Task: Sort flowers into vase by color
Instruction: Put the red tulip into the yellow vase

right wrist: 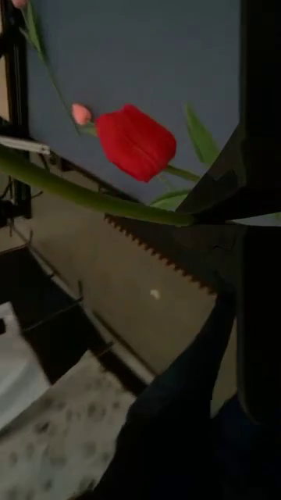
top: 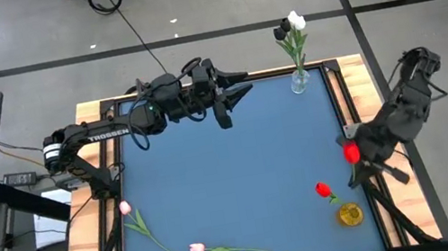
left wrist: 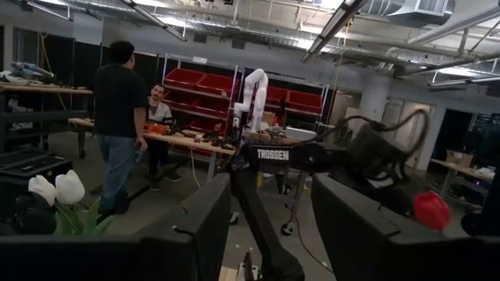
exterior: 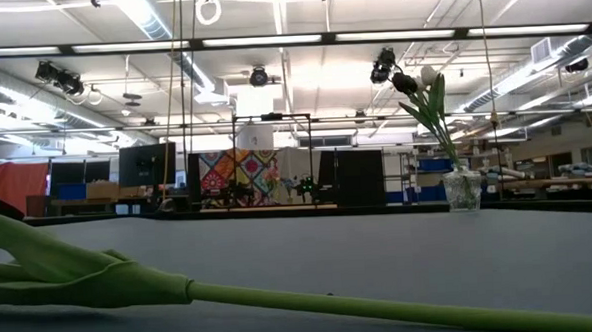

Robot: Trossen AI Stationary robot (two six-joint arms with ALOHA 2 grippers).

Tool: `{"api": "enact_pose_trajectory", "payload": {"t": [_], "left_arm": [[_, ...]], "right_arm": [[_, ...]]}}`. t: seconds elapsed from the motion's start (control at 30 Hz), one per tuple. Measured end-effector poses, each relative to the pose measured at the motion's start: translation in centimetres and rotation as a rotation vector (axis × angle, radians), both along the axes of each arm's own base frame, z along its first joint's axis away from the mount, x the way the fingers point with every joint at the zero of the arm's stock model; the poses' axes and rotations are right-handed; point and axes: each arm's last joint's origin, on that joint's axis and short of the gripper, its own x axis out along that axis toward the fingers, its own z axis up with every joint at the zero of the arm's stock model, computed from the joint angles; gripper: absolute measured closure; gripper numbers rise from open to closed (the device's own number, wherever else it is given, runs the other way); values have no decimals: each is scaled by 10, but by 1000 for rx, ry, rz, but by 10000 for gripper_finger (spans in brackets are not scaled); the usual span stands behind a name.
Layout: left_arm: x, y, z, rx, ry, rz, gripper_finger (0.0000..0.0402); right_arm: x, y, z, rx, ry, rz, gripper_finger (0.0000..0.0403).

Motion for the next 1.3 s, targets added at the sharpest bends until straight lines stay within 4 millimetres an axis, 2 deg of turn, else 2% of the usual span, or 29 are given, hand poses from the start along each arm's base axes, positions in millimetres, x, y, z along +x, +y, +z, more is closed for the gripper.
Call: {"api": "enact_pose_trajectory", "payload": {"t": [0.2,0.43,0.7,0.87,1.1,1.3], "left_arm": [[0,0,0,0,0,0,216],[0,0,0,0,0,0,216],[0,0,0,-1,1,0,216],[0,0,0,-1,1,0,216],[0,0,0,0,0,0,216],[0,0,0,-1,1,0,216]], "right_arm": [[-1,15,-4,-87,-37,-34,393],[-1,32,-11,-99,24,-30,392],[-1,46,-23,-214,34,-80,392],[0,48,-35,-271,88,-232,387],[-7,54,-62,-222,114,-369,380],[-14,59,-67,-206,98,-341,375]]}}
